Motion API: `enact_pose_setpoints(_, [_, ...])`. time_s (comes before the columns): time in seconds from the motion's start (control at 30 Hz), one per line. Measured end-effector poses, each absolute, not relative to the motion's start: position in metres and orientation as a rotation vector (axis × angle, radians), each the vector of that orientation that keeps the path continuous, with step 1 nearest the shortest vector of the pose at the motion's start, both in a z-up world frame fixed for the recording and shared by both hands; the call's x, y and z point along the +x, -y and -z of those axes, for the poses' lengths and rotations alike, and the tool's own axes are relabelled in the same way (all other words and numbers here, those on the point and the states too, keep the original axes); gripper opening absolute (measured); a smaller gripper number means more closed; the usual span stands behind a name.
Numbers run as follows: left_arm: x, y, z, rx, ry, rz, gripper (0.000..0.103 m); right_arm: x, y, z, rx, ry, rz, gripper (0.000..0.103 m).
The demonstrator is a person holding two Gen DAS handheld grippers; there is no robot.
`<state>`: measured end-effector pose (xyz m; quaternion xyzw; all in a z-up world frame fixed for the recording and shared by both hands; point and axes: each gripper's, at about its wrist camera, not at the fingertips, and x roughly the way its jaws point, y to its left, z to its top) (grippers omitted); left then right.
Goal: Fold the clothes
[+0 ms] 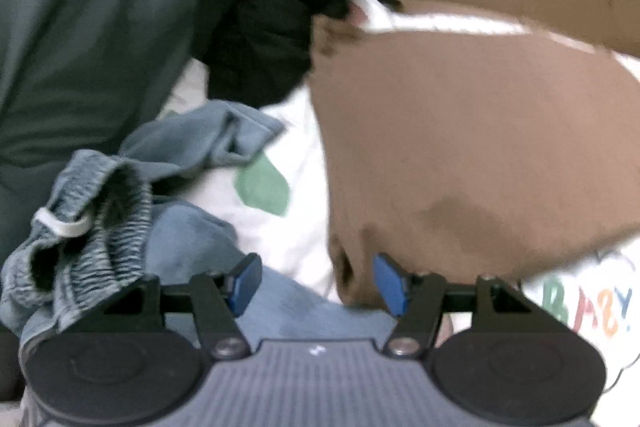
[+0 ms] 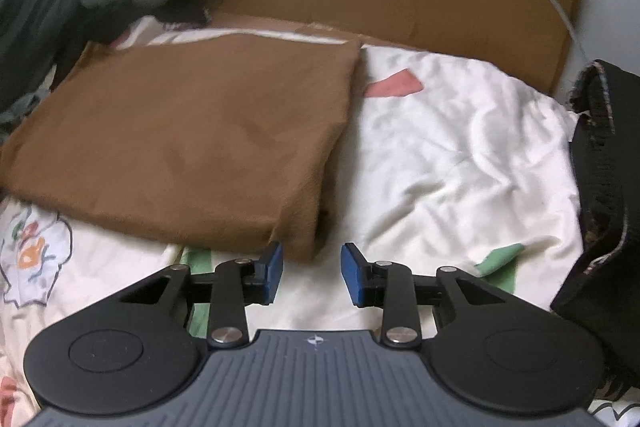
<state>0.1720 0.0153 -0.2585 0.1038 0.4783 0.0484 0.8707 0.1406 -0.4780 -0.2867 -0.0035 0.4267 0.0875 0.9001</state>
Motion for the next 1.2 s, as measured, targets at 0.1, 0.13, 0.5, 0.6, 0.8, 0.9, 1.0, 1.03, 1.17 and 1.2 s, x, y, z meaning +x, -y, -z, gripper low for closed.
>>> enact_pose_setpoints(0.1, [0.175, -0.013, 0.275, 0.237, -1.024, -0.098, 0.065, 0.145, 0.471, 0.292, -0.048, -0.91, -0.181, 0.039])
enact_pose_setpoints(0.13, [0.176, -0.014, 0.279, 0.235, -1.031, -0.104, 0.065, 0.146, 0.47, 0.293, -0.06, -0.914, -0.18, 0.04])
enact_pose_setpoints(0.5, [0.168, -0.031, 0.29, 0.118, -1.013, -0.071, 0.003, 0.156, 0.47, 0.297, -0.072, -0.913, -0.255, 0.004])
enact_pose_setpoints(0.6, [0.165, -0.043, 0.284, 0.101, -0.994, -0.144, 0.0, 0.154, 0.467, 0.297, -0.113, -0.909, -0.245, 0.002])
enact_pose_setpoints(0.8, [0.158, -0.062, 0.273, 0.049, -0.994, -0.254, 0.001, 0.152, 0.481, 0.293, -0.095, -0.923, -0.083, 0.003])
enact_pose_setpoints(0.9, [0.153, -0.062, 0.266, -0.023, -0.982, -0.264, 0.007, 0.146, 0.498, 0.293, -0.028, -0.928, -0.036, 0.003])
enact_pose_setpoints(1.0, [0.152, -0.055, 0.262, -0.053, -0.963, -0.26, 0.012, 0.135, 0.511, 0.291, 0.113, -0.912, -0.061, 0.003])
enact_pose_setpoints(1.03, [0.152, -0.052, 0.262, -0.045, -0.96, -0.252, 0.016, 0.132, 0.51, 0.29, 0.147, -0.903, -0.077, 0.004])
enact_pose_setpoints(1.17, [0.154, -0.037, 0.266, 0.029, -0.962, -0.215, 0.036, 0.128, 0.486, 0.292, 0.021, -0.891, -0.132, 0.039])
enact_pose_setpoints(1.2, [0.155, -0.033, 0.268, 0.054, -0.968, -0.202, 0.036, 0.13, 0.48, 0.293, -0.015, -0.891, -0.143, 0.04])
